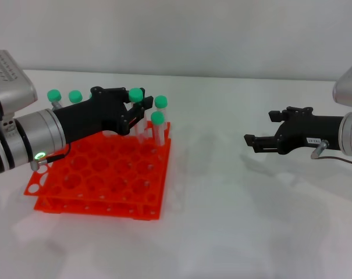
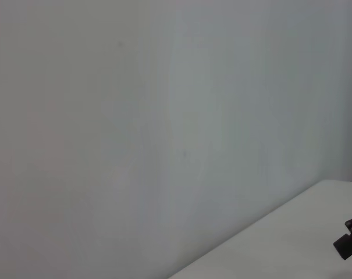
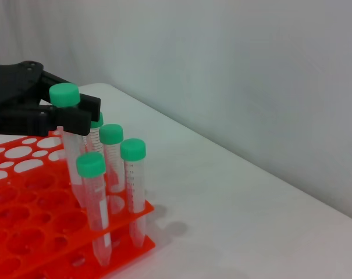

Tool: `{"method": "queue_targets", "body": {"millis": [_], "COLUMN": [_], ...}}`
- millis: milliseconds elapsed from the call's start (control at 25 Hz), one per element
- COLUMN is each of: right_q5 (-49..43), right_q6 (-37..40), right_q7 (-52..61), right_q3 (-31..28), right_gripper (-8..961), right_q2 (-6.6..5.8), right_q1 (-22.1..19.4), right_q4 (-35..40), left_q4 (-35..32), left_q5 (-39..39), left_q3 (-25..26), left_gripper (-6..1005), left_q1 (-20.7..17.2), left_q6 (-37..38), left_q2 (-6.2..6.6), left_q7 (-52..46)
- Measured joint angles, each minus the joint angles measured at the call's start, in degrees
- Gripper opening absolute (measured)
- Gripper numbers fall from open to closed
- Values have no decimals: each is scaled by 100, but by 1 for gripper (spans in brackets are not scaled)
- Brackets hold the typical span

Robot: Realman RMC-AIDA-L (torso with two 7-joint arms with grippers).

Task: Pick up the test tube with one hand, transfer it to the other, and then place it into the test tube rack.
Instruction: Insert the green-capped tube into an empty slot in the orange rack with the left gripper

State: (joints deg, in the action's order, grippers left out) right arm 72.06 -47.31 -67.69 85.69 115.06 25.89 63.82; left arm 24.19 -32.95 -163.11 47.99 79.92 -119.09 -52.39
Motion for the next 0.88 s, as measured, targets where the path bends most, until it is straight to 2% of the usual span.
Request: {"method": "queue_targets", "body": {"millis": [480, 840, 880], "right_q5": [-9, -80, -80], "right_q6": [51, 30, 26], "right_q7": [2, 2, 2], "right_q3": [0, -121, -128], "right_gripper": [857, 857, 857], "right_q2": [-7, -5, -4], "right_q1": [29, 38, 39], "right_q4": [-1, -10, -10], "left_q4": [-242, -314, -306], "left_q5": [7, -414, -448], "left_q3": [0, 8, 8], "left_gripper": [326, 335, 382], "left_q1": [-55, -261, -299], "left_q6": [-182, -48, -7], "left_q2": [6, 11, 11], "left_q7": [25, -12, -12]}}
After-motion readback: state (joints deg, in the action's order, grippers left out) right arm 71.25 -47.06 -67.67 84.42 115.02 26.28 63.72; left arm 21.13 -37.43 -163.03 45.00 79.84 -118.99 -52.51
